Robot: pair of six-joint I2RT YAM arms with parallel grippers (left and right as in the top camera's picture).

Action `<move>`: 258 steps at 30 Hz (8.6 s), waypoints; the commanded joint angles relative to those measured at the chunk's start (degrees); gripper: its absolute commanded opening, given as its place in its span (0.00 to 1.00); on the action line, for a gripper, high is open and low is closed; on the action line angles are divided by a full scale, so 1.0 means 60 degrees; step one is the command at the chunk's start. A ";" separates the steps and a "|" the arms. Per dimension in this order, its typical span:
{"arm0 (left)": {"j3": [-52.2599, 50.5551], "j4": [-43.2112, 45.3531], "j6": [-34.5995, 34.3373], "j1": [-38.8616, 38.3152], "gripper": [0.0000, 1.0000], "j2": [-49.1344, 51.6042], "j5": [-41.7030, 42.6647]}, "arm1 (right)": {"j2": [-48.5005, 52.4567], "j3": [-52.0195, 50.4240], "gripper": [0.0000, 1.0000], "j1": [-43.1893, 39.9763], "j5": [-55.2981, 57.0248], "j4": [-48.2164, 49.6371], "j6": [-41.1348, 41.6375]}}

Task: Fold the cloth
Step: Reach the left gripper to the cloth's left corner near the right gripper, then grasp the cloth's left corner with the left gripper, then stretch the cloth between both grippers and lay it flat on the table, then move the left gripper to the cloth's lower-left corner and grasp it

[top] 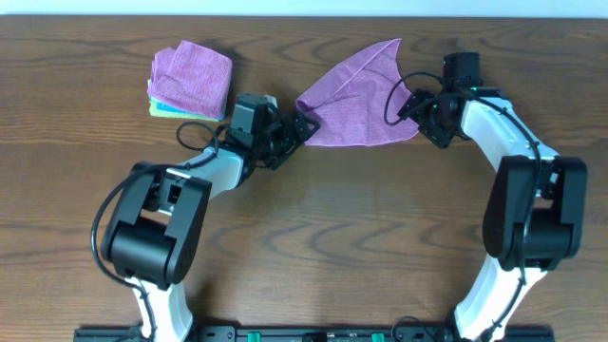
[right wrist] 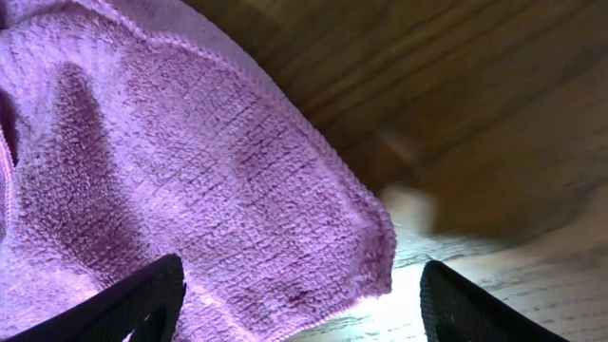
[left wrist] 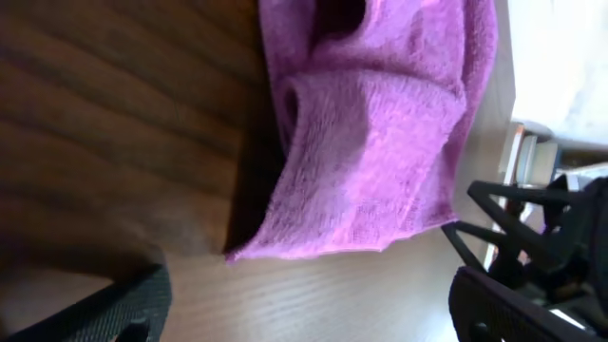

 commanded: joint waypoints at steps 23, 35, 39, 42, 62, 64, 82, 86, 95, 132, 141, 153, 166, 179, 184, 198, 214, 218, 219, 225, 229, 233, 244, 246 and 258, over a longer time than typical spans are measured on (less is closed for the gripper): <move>0.0095 0.2291 -0.1016 -0.0645 0.42 0.1486 -0.0452 | 0.0117 0.0000 0.78 -0.0018 0.0007 -0.0280 -0.0382; 0.0095 0.2313 -0.0929 -0.0393 0.06 0.1479 0.0168 | 0.0124 -0.0026 0.82 -0.0015 0.0255 -0.0382 -0.0776; 0.0095 0.2310 -0.0874 -0.0113 0.06 0.1479 0.0597 | 0.0127 -0.0153 0.73 -0.0015 0.0437 0.0036 -0.0769; 0.0091 0.2313 -0.0831 -0.0062 0.06 0.1479 0.0732 | 0.0127 -0.0208 0.69 -0.0015 0.0437 0.0441 -0.0688; 0.0095 0.2313 -0.0801 -0.0062 0.06 0.1479 0.1093 | 0.0678 -0.0233 0.64 0.0277 0.0441 0.0831 -0.0441; 0.0091 0.2310 -0.0798 -0.0062 0.06 0.1479 0.1155 | 0.0780 -0.0233 0.63 0.0277 0.0441 0.0805 -0.0441; 0.0091 0.2299 0.0098 0.1206 0.06 0.1472 0.4011 | 0.0612 -0.0237 0.01 0.0499 0.0933 -0.0470 -0.1060; 0.0091 0.2269 0.0146 0.1566 0.06 0.1348 0.5078 | 0.0146 -0.0237 0.01 0.0798 0.0892 -0.1188 -0.1093; 0.0091 0.2091 0.0175 0.1814 0.06 0.0160 0.6816 | -0.1534 -0.0237 0.01 0.1526 0.0721 -0.2291 -0.1086; 0.1126 -0.0138 0.0889 0.2517 0.06 -0.2703 0.4003 | -0.4084 -0.0127 0.01 0.1654 0.0933 0.0459 -0.1027; 0.1126 -0.4116 0.3391 0.2517 0.06 -0.3078 0.5089 | -0.5118 -0.0127 0.01 0.1654 0.0936 -0.2269 -0.1636; 0.0987 -0.9941 0.6856 0.2448 0.06 -0.4568 0.2641 | -0.5989 -0.0583 0.01 0.1690 0.0605 -0.4109 -0.2280; -0.1778 -0.9901 0.7165 0.1832 0.06 -0.4579 0.2546 | -0.8612 -0.5162 0.02 0.1719 0.0353 -0.3388 -0.1869; -0.3461 -0.9628 0.7235 0.1832 0.06 -0.5042 0.2652 | -0.9825 -0.7231 0.01 0.1719 0.0175 -0.3920 -0.1585; -0.3464 -0.9719 0.7231 0.1829 0.06 -0.5257 0.2652 | -0.9825 -0.7275 0.02 0.1719 0.0178 -0.3727 -0.1585; -0.6710 -0.5508 0.4408 0.1759 0.26 -0.5512 0.4404 | -0.9825 -0.7275 0.01 0.1716 0.0124 -0.3497 -0.1512; -0.6768 -0.2667 0.1821 -0.0138 0.56 -0.5512 0.2790 | -0.9825 -0.7275 0.01 0.1716 -0.0324 -0.3213 -0.1399; -0.6768 -0.2401 0.1286 -0.0900 0.56 -0.5508 0.2167 | -0.9825 -0.7275 0.01 0.1716 -0.0430 -0.3198 -0.1370; -0.6768 -0.2401 0.1228 -0.1042 0.56 -0.5504 0.2065 | -0.9825 -0.7275 0.01 0.1716 -0.0430 -0.3202 -0.1370; -0.6768 -0.2058 0.0535 -0.1716 0.56 -0.5504 0.1494 | -0.9825 -0.7275 0.01 0.1716 -0.0503 -0.3198 -0.1370; -0.6768 -0.1810 -0.0022 -0.2233 0.55 -0.5504 0.0947 | -0.9825 -0.7275 0.01 0.1716 -0.0543 -0.3206 -0.1373; -0.6768 -0.1486 -0.0590 -0.2991 0.50 -0.5504 0.0335 | -0.9825 -0.7275 0.01 0.1716 -0.0576 -0.3202 -0.1370; -0.6768 -0.1031 -0.0969 -0.3450 0.06 -0.5504 -0.0055 | -0.9825 -0.7275 0.01 0.1716 -0.0576 -0.3206 -0.1377; -0.6765 -0.0601 -0.0783 -0.3417 0.06 -0.5519 0.0342 | -0.9825 -0.7275 0.01 0.1716 -0.0572 -0.3249 -0.1381; -0.6747 -0.0769 -0.0619 -0.1650 0.06 -0.6885 0.1552 | -0.9825 -0.7275 0.02 0.1716 -0.0368 -0.2794 -0.1625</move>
